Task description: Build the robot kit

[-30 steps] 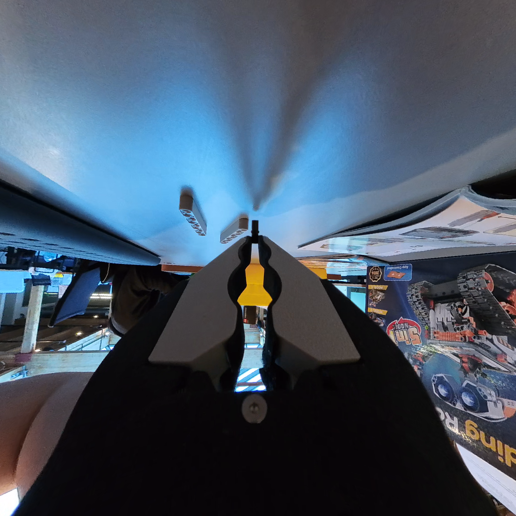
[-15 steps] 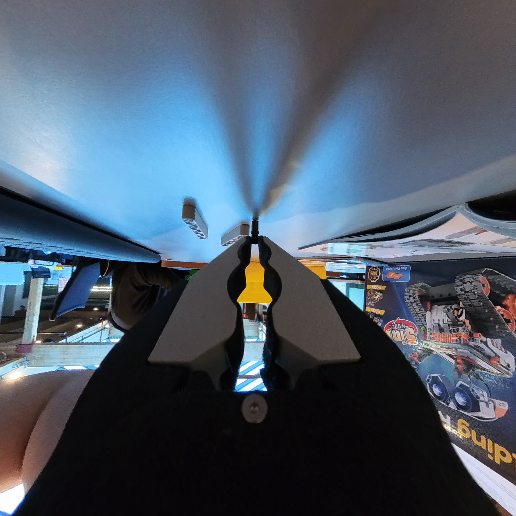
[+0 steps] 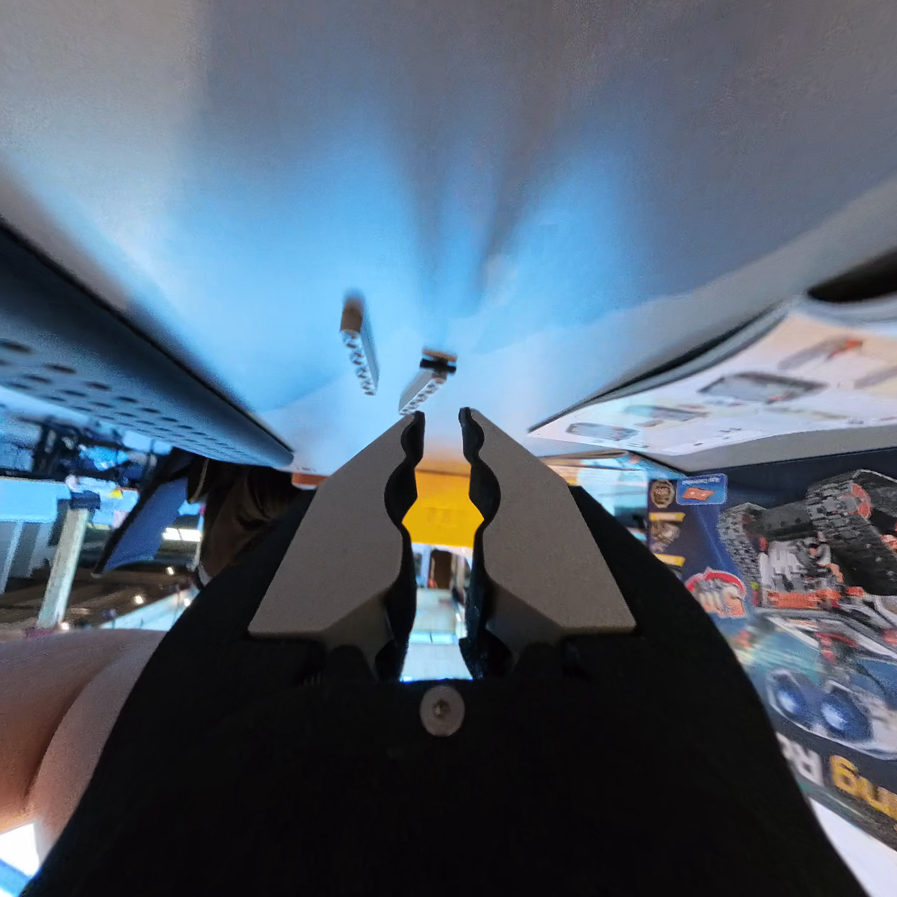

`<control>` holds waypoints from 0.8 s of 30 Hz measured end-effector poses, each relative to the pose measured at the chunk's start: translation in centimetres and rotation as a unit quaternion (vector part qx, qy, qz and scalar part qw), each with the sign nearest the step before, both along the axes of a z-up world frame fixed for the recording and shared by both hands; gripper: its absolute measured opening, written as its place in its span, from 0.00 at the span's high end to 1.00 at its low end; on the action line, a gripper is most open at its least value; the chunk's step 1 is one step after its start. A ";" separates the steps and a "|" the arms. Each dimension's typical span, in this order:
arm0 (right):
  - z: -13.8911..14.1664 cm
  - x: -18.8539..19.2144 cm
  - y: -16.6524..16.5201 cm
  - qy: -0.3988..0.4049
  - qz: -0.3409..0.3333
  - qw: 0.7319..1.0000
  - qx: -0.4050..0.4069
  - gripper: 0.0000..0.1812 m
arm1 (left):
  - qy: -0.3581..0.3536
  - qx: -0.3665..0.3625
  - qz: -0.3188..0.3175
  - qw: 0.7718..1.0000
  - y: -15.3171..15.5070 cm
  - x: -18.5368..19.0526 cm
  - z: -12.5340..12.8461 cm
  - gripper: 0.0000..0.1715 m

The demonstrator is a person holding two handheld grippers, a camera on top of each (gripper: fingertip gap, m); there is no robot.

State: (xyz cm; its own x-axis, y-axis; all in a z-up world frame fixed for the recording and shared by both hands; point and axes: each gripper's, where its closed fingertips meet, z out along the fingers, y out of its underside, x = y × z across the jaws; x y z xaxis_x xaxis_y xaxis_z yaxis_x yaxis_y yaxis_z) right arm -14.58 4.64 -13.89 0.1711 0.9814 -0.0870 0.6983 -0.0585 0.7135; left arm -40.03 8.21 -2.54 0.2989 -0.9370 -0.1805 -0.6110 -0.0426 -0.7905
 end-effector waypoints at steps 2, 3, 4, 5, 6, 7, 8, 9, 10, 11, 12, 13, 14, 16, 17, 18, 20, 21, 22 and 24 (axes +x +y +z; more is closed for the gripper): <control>1.2 -0.5 -0.1 0.089 -0.026 0.996 0.013 0.92 | -0.004 0.000 0.001 1.000 -0.1 -0.2 0.1 0.97; 1.8 -1.0 -0.1 0.160 -0.047 0.986 0.029 0.92 | -0.008 0.000 0.000 1.000 -0.2 -0.2 0.1 0.97; 2.4 -1.4 0.0 0.239 -0.076 0.967 0.051 0.93 | -0.014 0.000 -0.002 1.000 -0.3 -0.2 0.2 0.97; 3.0 -1.8 0.4 0.323 -0.098 0.937 0.084 0.93 | -0.021 0.000 -0.006 1.000 -0.6 -0.1 0.3 0.97; 3.4 -2.2 0.7 0.409 -0.118 0.897 0.117 0.93 | -0.029 -0.001 -0.013 1.000 -0.8 0.1 0.4 0.97; 3.4 -2.5 0.4 0.480 -0.140 0.856 0.131 0.93 | -0.036 -0.003 -0.021 0.999 -1.1 0.4 0.5 0.97; 3.0 -2.3 -0.2 0.520 -0.147 0.830 0.137 0.89 | -0.040 -0.003 -0.028 0.999 -1.3 0.8 0.7 0.97; 2.3 -1.6 -0.5 0.534 -0.137 0.818 0.161 0.87 | -0.042 0.000 -0.036 0.998 -1.5 1.3 0.8 0.97; 1.6 -0.8 -0.6 0.535 -0.122 0.816 0.183 0.87 | -0.041 0.003 -0.045 0.998 -1.6 1.9 1.0 0.97; 1.1 -0.4 -0.9 0.534 -0.112 0.815 0.194 0.87 | -0.039 0.006 -0.054 0.998 -1.7 2.5 1.1 0.97; 1.0 -0.2 -0.8 0.538 -0.114 0.808 0.212 0.87 | -0.037 0.008 -0.062 0.997 -1.8 3.2 1.3 0.97; 1.1 -0.1 -0.5 0.548 -0.138 0.794 0.225 0.89 | -0.036 0.009 -0.069 0.997 -1.9 3.9 1.3 0.97; 1.1 -0.1 -0.4 0.558 -0.183 0.779 0.220 0.90 | -0.035 0.010 -0.075 0.997 -2.0 4.5 1.4 0.97; 0.7 0.7 0.0 0.549 -0.293 0.752 0.219 0.95 | -0.031 0.010 -0.082 0.996 -2.3 5.4 1.2 0.97; 0.6 0.4 -0.4 0.550 -0.326 0.741 0.206 0.97 | -0.029 0.011 -0.085 0.996 -2.5 5.8 1.1 0.97; 0.6 0.0 -0.5 0.550 -0.339 0.733 0.210 0.97 | -0.026 0.010 -0.088 0.996 -2.7 6.1 0.9 0.97; 0.3 -0.9 -1.2 0.540 -0.326 0.739 0.237 1.00 | -0.020 0.010 -0.089 0.996 -3.0 6.3 0.5 0.97; -0.3 -0.7 -1.5 0.513 -0.321 0.752 0.261 1.00 | -0.017 0.009 -0.089 0.996 -3.1 6.3 0.3 0.97; -0.7 -0.3 -1.6 0.488 -0.315 0.761 0.289 1.00 | -0.015 0.008 -0.088 0.996 -3.2 6.3 0.2 0.97; -1.3 -0.2 -2.0 0.472 -0.330 0.758 0.308 1.00 | -0.013 0.005 -0.086 0.996 -3.2 6.2 0.2 0.97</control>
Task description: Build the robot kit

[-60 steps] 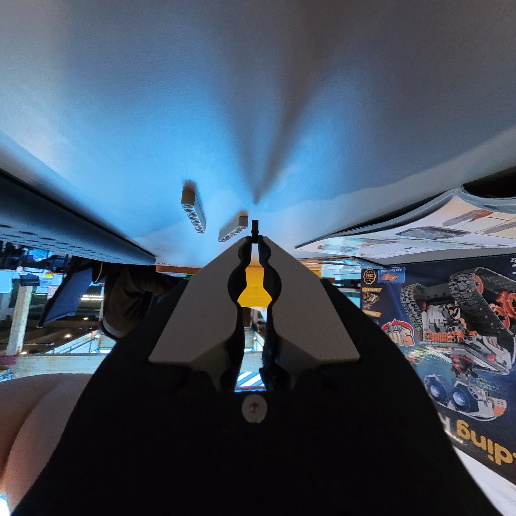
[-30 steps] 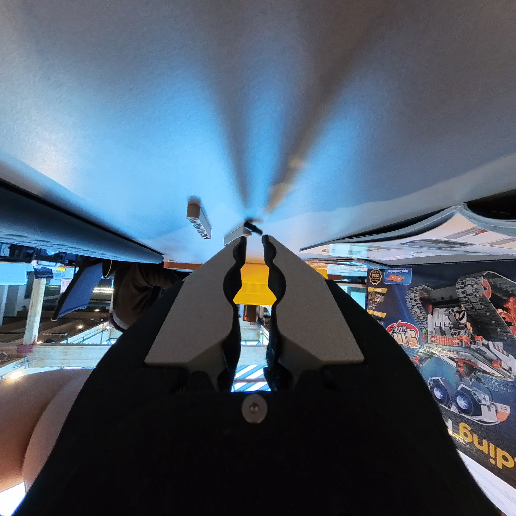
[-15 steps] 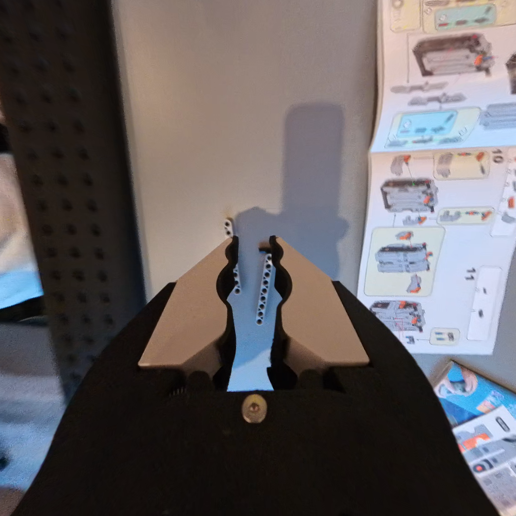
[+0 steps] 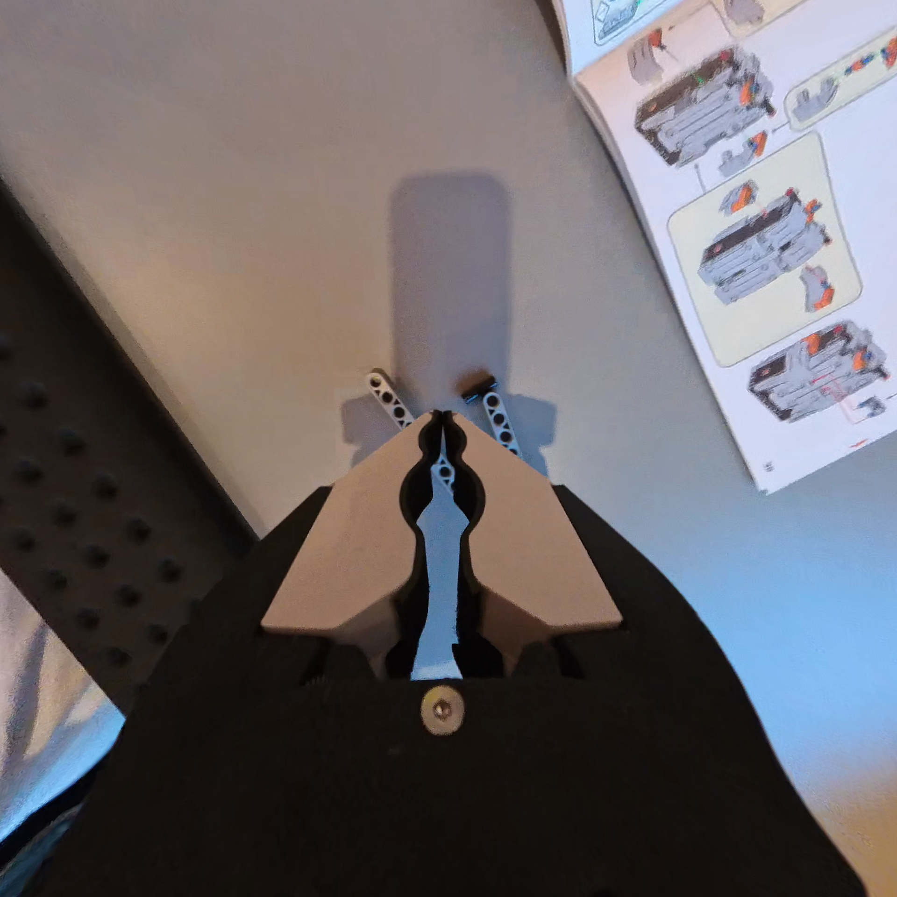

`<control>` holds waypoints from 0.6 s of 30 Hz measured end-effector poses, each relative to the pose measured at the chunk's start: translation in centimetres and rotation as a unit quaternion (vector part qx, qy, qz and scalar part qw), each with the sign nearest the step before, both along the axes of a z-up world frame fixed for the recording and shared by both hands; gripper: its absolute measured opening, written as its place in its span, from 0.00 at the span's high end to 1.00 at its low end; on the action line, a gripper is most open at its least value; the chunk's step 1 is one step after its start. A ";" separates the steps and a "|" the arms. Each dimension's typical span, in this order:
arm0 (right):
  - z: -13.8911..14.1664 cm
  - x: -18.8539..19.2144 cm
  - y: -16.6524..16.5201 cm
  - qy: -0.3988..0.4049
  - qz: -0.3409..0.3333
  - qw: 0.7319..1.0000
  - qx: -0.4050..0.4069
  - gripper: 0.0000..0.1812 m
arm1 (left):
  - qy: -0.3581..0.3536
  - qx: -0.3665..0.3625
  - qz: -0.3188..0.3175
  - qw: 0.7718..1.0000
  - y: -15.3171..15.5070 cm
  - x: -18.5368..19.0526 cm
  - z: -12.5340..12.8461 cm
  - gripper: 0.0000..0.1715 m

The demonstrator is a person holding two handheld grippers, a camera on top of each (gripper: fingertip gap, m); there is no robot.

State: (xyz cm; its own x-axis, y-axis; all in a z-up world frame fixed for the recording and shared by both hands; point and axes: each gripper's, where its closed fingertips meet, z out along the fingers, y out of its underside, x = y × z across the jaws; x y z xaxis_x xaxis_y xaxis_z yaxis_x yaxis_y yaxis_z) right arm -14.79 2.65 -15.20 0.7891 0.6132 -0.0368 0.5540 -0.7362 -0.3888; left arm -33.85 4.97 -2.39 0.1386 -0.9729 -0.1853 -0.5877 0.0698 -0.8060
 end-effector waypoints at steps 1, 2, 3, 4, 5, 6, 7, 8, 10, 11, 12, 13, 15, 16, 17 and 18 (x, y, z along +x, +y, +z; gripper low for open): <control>0.1 -0.2 0.1 0.013 -0.015 1.000 0.006 1.00 | 0.000 0.000 0.001 1.000 0.0 -0.1 0.1 0.97; 0.2 0.1 0.6 0.018 -0.032 0.999 0.018 1.00 | 0.000 0.000 0.000 1.000 0.0 -0.1 0.2 0.97; 0.2 0.4 0.7 0.017 -0.045 0.999 0.022 0.99 | 0.000 0.001 0.000 1.000 -0.1 -0.2 0.4 0.97; 0.0 0.6 0.7 0.019 -0.052 0.998 0.019 0.98 | 0.001 0.003 0.000 1.000 0.0 -0.3 0.5 0.97; -0.2 0.5 0.8 0.027 -0.059 0.998 0.014 0.97 | 0.002 0.006 0.000 1.000 0.0 -0.4 0.6 0.97; -0.4 0.5 0.7 0.034 -0.067 0.997 0.006 0.95 | 0.002 0.008 -0.001 1.000 0.0 -0.4 0.7 0.97; -0.8 0.7 0.7 0.029 -0.073 0.997 0.000 0.93 | 0.001 0.009 -0.002 1.000 -0.1 -0.5 0.8 0.97; -1.0 1.2 0.9 0.018 -0.081 0.997 0.003 0.92 | -0.001 0.009 -0.002 1.000 -0.1 -0.5 0.9 0.97; -0.8 1.2 1.2 0.023 -0.093 0.995 0.015 0.91 | -0.004 0.010 -0.003 1.000 -0.2 -0.6 1.0 0.97; -0.8 1.1 1.1 0.031 -0.099 0.995 0.017 0.91 | -0.006 0.008 -0.005 1.000 -0.2 -0.6 1.0 0.97; -0.7 1.0 1.2 0.040 -0.111 0.993 0.021 0.91 | -0.006 0.006 -0.006 1.000 -0.3 -0.6 0.9 0.97; -0.6 0.8 1.0 0.050 -0.122 0.991 0.019 0.91 | -0.005 0.005 -0.007 1.000 -0.3 -0.6 0.8 0.97; -0.6 0.6 0.9 0.059 -0.142 0.988 0.021 0.91 | 0.001 0.004 -0.010 1.000 -0.3 -0.5 0.4 0.97; -0.5 0.6 1.1 0.061 -0.156 0.985 0.031 0.91 | 0.005 0.005 -0.010 1.000 -0.2 -0.5 0.2 0.97; -0.4 0.6 1.3 0.065 -0.168 0.983 0.038 0.91 | 0.007 0.007 -0.009 1.000 -0.1 -0.4 0.0 0.97; -0.3 0.5 1.5 0.069 -0.177 0.981 0.043 0.91 | 0.010 0.008 -0.009 1.000 0.0 -0.4 -0.1 0.97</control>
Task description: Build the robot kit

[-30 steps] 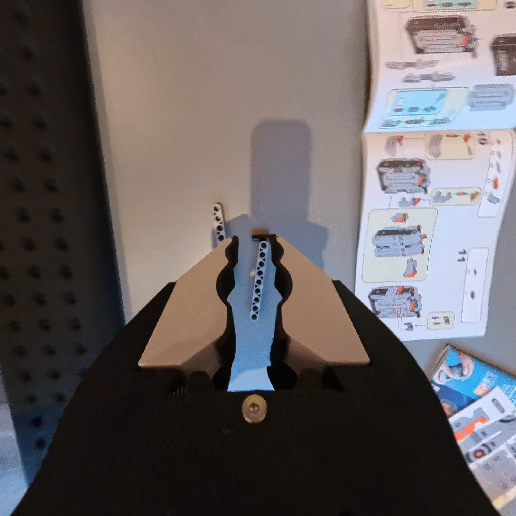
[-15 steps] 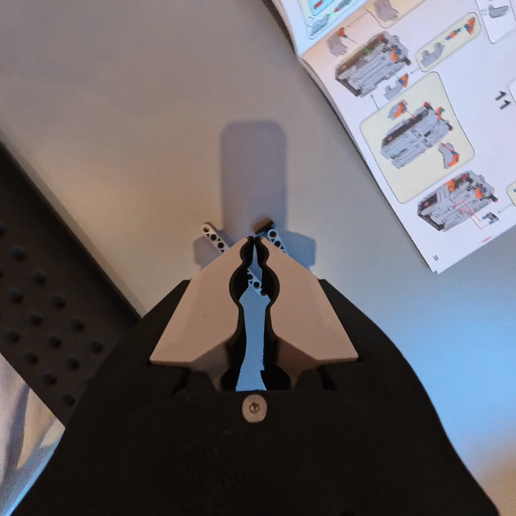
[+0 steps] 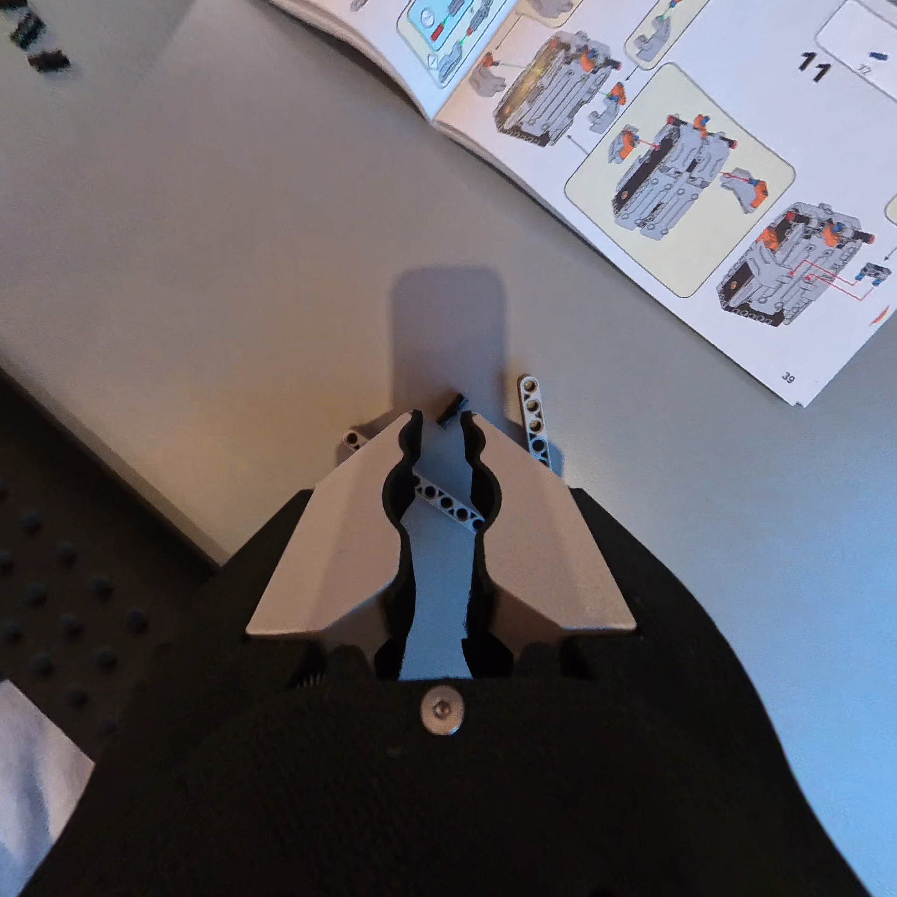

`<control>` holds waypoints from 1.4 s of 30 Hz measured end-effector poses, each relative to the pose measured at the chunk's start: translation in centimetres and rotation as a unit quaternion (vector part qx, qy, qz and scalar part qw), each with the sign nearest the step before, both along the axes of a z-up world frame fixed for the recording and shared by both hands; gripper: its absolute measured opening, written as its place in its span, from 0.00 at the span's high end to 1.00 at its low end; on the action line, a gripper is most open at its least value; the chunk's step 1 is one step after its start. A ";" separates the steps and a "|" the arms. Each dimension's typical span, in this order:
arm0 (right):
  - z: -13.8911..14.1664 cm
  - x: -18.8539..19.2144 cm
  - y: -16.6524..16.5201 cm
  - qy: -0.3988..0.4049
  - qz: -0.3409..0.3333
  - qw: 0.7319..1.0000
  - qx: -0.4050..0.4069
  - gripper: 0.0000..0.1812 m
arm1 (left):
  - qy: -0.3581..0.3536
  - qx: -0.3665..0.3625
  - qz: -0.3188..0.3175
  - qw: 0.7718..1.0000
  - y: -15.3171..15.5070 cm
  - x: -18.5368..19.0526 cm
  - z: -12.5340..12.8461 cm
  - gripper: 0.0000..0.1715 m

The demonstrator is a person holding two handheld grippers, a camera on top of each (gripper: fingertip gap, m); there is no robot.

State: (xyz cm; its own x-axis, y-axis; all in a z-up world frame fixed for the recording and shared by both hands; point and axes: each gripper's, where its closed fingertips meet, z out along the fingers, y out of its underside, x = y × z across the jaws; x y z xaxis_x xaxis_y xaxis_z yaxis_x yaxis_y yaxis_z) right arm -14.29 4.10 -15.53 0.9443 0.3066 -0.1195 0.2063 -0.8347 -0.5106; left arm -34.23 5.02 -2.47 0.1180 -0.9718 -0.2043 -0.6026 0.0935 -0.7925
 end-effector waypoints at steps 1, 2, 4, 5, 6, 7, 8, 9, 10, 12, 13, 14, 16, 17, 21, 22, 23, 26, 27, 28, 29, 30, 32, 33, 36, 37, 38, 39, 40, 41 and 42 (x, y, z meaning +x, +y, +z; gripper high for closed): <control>0.1 0.0 0.2 0.003 -0.010 1.000 0.005 0.91 | 0.001 0.002 -0.001 1.000 0.1 0.1 -0.1 0.97; 0.1 -0.1 0.2 0.003 -0.015 1.000 0.004 0.91 | 0.000 0.003 -0.003 1.000 0.2 0.2 -0.1 0.97; -0.2 0.3 0.0 -0.021 -0.021 1.000 -0.004 0.91 | -0.003 0.001 -0.009 1.000 0.2 0.5 -0.1 0.97; -0.2 0.4 0.1 -0.029 -0.024 0.999 0.000 0.91 | -0.007 0.001 -0.013 1.000 0.1 0.7 -0.1 0.97; -0.2 0.5 0.2 -0.035 -0.026 0.999 0.002 0.91 | -0.012 0.002 -0.018 1.000 0.0 1.0 0.0 0.97; -0.4 0.8 0.2 -0.043 -0.030 0.999 -0.001 0.91 | -0.016 0.004 -0.023 1.000 0.0 1.3 -0.1 0.97; -0.7 1.1 0.2 -0.053 -0.032 0.998 -0.005 0.92 | -0.020 0.005 -0.028 0.999 -0.1 1.6 -0.2 0.97; -0.7 1.3 0.2 -0.057 -0.032 0.998 -0.001 0.94 | -0.023 0.008 -0.035 0.999 -0.2 1.9 -0.3 0.97; -0.7 1.3 0.2 -0.055 -0.032 0.998 -0.001 0.94 | -0.029 0.013 -0.040 0.999 -0.2 2.3 -0.3 0.97; -0.7 1.0 0.2 -0.039 -0.027 0.999 -0.004 0.93 | -0.035 0.014 -0.042 0.998 0.0 2.9 -0.7 0.97; -0.7 0.8 0.1 -0.034 -0.025 0.999 -0.009 0.92 | -0.032 0.008 -0.044 0.998 0.0 3.2 -1.2 0.97; -0.6 0.7 0.0 -0.034 -0.018 0.999 -0.012 0.91 | -0.030 0.002 -0.044 0.999 0.1 3.4 -1.6 0.97; -0.7 0.6 0.0 -0.051 0.010 0.999 -0.009 0.92 | -0.029 -0.004 -0.045 0.999 0.1 3.7 -2.1 0.97; -0.7 0.6 0.0 -0.061 0.020 0.998 -0.007 0.92 | -0.029 -0.008 -0.047 0.998 0.1 3.8 -2.2 0.97; -0.7 0.9 0.2 -0.078 0.057 0.995 -0.008 0.92 | -0.025 -0.012 -0.046 0.999 0.0 3.8 -2.5 0.97; -0.7 0.7 0.2 -0.065 0.061 0.996 -0.012 0.93 | -0.024 -0.012 -0.045 0.999 0.0 3.8 -2.5 0.97; -0.7 0.7 0.3 -0.057 0.062 0.996 -0.015 0.93 | -0.023 -0.012 -0.044 0.999 0.1 3.7 -2.5 0.97; -0.8 0.8 0.3 -0.058 0.071 0.996 -0.019 0.95 | -0.023 -0.014 -0.040 0.999 0.1 3.5 -2.4 0.97; -0.8 0.8 0.3 -0.057 0.073 0.995 -0.020 0.95 | -0.022 -0.015 -0.038 0.999 0.2 3.4 -2.4 0.97; -0.8 0.8 0.3 -0.056 0.078 0.995 -0.019 0.95 | -0.021 -0.017 -0.037 0.999 0.2 3.3 -2.5 0.97; -0.8 0.7 0.3 -0.053 0.085 0.995 -0.017 0.97 | -0.022 -0.018 -0.037 0.999 0.2 3.3 -2.5 0.97; -0.8 0.7 0.3 -0.054 0.096 0.994 -0.013 0.98 | -0.022 -0.020 -0.036 0.999 0.2 3.3 -2.6 0.97; -0.8 0.6 0.3 -0.048 0.129 0.991 0.000 0.98 | -0.027 -0.028 -0.038 0.999 0.3 3.4 -2.7 0.97; -0.7 0.6 0.3 -0.038 0.144 0.989 0.010 0.98 | -0.032 -0.034 -0.039 0.998 0.2 3.5 -2.7 0.97; 3.2 -0.6 1.0 0.020 0.178 0.976 0.124 0.98 | -0.057 -0.061 -0.060 0.995 -0.3 4.1 -2.3 0.97; 5.6 -1.3 1.3 0.039 0.189 0.965 0.176 0.98 | -0.068 -0.073 -0.070 0.993 -0.5 4.4 -2.1 0.97; 7.7 -1.8 1.5 0.047 0.202 0.954 0.216 0.98 | -0.079 -0.087 -0.082 0.990 -0.7 4.7 -1.8 0.97; 9.1 -2.0 1.8 0.046 0.211 0.948 0.234 0.98 | -0.090 -0.102 -0.096 0.986 -1.0 5.2 -1.5 0.97; 10.0 -2.4 1.9 0.049 0.229 0.941 0.242 0.98 | -0.103 -0.118 -0.116 0.981 -1.3 5.8 -1.1 0.97; 10.9 -3.3 1.8 0.073 0.255 0.932 0.246 0.97 | -0.117 -0.134 -0.141 0.974 -1.9 6.4 -0.7 0.97; 11.9 -4.3 1.7 0.107 0.279 0.922 0.245 0.98 | -0.132 -0.151 -0.169 0.965 -2.5 7.0 -0.2 0.97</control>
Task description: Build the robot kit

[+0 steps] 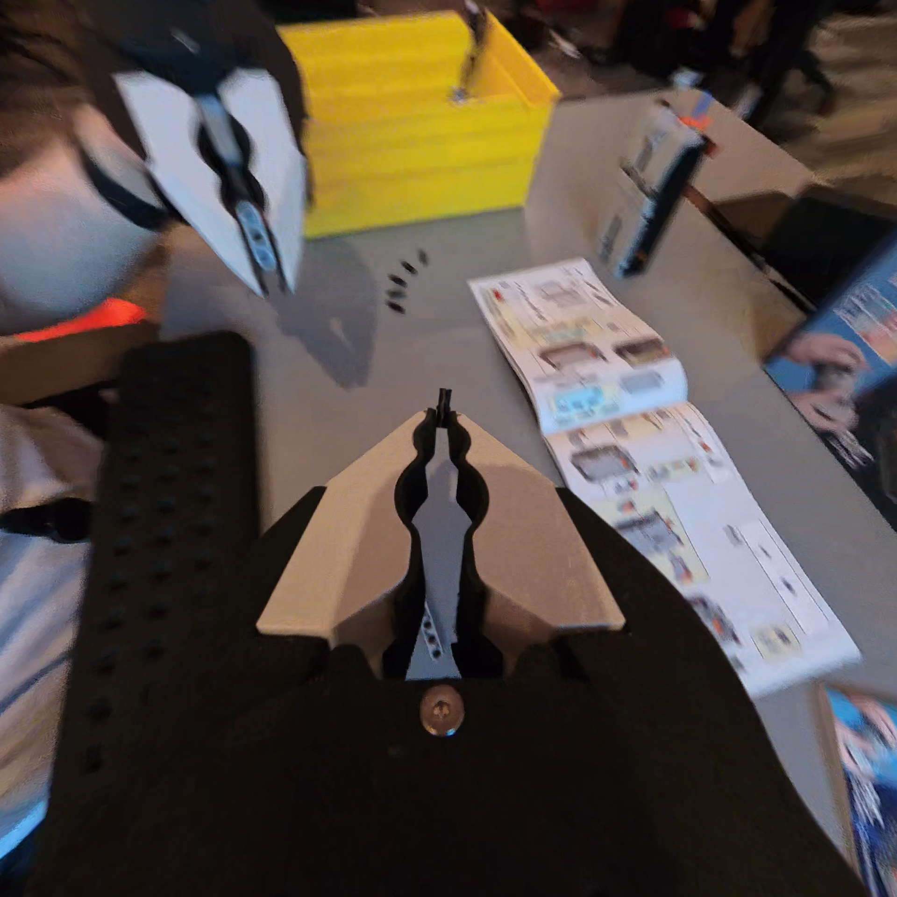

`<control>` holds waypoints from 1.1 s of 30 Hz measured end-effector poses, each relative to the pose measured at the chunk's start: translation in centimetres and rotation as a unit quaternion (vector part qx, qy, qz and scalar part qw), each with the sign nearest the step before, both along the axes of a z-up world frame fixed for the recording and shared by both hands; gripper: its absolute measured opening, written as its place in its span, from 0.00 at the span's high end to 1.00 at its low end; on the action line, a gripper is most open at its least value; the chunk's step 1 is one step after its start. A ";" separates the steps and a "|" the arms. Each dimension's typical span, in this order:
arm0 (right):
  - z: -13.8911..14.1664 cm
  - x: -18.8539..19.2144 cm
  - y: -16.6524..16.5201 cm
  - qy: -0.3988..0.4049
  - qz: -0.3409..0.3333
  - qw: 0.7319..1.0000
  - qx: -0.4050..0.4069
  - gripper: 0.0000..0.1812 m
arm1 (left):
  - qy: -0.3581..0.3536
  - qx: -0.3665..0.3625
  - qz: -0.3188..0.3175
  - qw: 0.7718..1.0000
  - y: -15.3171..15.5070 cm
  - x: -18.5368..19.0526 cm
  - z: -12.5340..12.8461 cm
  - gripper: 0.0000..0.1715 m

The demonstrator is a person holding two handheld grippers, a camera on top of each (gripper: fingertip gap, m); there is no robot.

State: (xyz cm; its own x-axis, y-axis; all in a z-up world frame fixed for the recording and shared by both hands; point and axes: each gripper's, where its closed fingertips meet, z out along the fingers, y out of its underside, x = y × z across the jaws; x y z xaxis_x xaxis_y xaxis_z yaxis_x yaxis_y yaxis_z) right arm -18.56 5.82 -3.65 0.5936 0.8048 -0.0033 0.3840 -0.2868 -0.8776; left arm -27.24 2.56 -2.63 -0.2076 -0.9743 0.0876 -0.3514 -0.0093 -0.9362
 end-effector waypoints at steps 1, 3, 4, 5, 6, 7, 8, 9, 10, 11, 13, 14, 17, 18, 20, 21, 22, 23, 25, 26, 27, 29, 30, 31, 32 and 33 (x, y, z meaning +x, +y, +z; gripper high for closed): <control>0.9 -0.7 0.0 0.014 0.026 1.000 -0.006 0.98 | -0.017 -0.018 -0.025 0.999 -0.5 0.6 0.6 0.97; 3.5 -1.8 0.2 0.007 0.072 0.996 0.044 0.98 | -0.044 -0.055 -0.054 0.996 -1.0 1.6 1.8 0.97; 5.2 -2.2 0.3 -0.003 0.091 0.991 0.095 0.98 | -0.055 -0.070 -0.063 0.994 -1.2 2.0 2.5 0.97; 7.1 -2.4 0.5 -0.013 0.103 0.984 0.144 0.98 | -0.065 -0.080 -0.074 0.992 -1.5 2.2 3.3 0.97; 9.0 -2.8 0.2 -0.012 0.128 0.975 0.183 0.98 | -0.079 -0.089 -0.080 0.990 -1.7 2.3 4.2 0.97; 10.6 -3.4 -0.5 -0.004 0.164 0.963 0.215 0.98 | -0.096 -0.099 -0.086 0.987 -1.9 2.4 5.3 0.97; 11.9 -3.8 -1.1 0.001 0.194 0.952 0.238 0.98 | -0.113 -0.112 -0.094 0.983 -2.2 2.5 6.5 0.97; 12.5 -4.0 -1.6 -0.003 0.220 0.943 0.248 0.98 | -0.131 -0.130 -0.103 0.977 -2.4 2.4 7.7 0.97; 12.8 -4.3 -2.2 -0.007 0.244 0.937 0.250 0.98 | -0.147 -0.149 -0.115 0.971 -2.7 2.3 8.9 0.97; 13.1 -4.5 -2.4 -0.004 0.254 0.931 0.261 0.98 | -0.155 -0.163 -0.119 0.967 -2.7 2.3 9.7 0.97; 13.8 -4.9 -2.8 0.020 0.260 0.916 0.303 0.98 | -0.145 -0.180 -0.119 0.966 -2.7 2.6 10.3 0.97; 13.9 -5.0 -3.0 0.031 0.267 0.911 0.313 0.98 | -0.148 -0.195 -0.124 0.962 -2.8 2.6 10.9 0.97; 13.5 -4.7 -2.6 0.051 0.271 0.918 0.284 0.98 | -0.141 -0.223 -0.106 0.959 -2.3 3.0 11.7 0.97; 13.5 -4.3 -2.2 0.064 0.263 0.922 0.275 0.98 | -0.134 -0.228 -0.087 0.961 -1.7 3.3 11.5 0.97; 12.7 -3.7 -1.5 0.107 0.264 0.933 0.218 0.98 | -0.151 -0.265 -0.057 0.951 -0.5 3.6 12.0 0.97; 11.9 -3.6 -1.0 0.123 0.262 0.939 0.185 0.98 | -0.164 -0.295 -0.046 0.940 0.2 3.6 12.4 0.97; 10.6 -3.5 -0.4 0.128 0.264 0.944 0.152 0.98 | -0.172 -0.323 -0.020 0.930 1.3 3.7 12.5 0.97; 9.1 -3.3 0.6 0.119 0.253 0.952 0.125 0.98 | -0.175 -0.347 0.016 0.921 2.8 3.9 12.1 0.97; 5.5 -2.6 2.7 0.080 0.219 0.970 0.075 0.98 | -0.146 -0.380 0.079 0.910 5.2 4.1 9.9 0.97; 3.8 -2.0 3.3 0.062 0.211 0.975 0.042 0.98 | -0.102 -0.398 0.088 0.908 5.5 4.3 7.9 0.97; 2.5 -1.4 3.8 0.047 0.200 0.978 0.019 0.98 | -0.065 -0.413 0.087 0.904 5.4 4.4 6.2 0.97; 0.8 -0.3 3.9 0.033 0.199 0.979 -0.013 0.98 | 0.008 -0.411 0.100 0.906 5.5 4.1 2.7 0.97; 0.1 0.3 4.1 0.020 0.194 0.981 -0.017 0.98 | 0.034 -0.385 0.112 0.915 5.8 3.8 1.3 0.97; -0.3 0.8 4.5 0.008 0.187 0.982 -0.010 0.98 | 0.054 -0.339 0.119 0.932 6.1 3.6 0.2 0.97; -0.3 1.1 4.7 0.008 0.183 0.983 -0.007 0.98 | 0.063 -0.285 0.122 0.949 6.4 3.5 -0.5 0.97; -0.1 1.2 4.9 0.016 0.180 0.984 -0.006 0.98 | 0.060 -0.233 0.124 0.963 6.6 3.7 -1.0 0.97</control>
State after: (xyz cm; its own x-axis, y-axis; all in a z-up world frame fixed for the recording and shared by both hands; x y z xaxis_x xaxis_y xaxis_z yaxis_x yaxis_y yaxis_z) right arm -17.34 10.72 -3.79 0.2703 0.9624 -0.0290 0.4340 -0.1486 -0.8885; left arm -23.56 9.15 -3.67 0.0653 -0.8422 0.5352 -0.3900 -0.5152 -0.7632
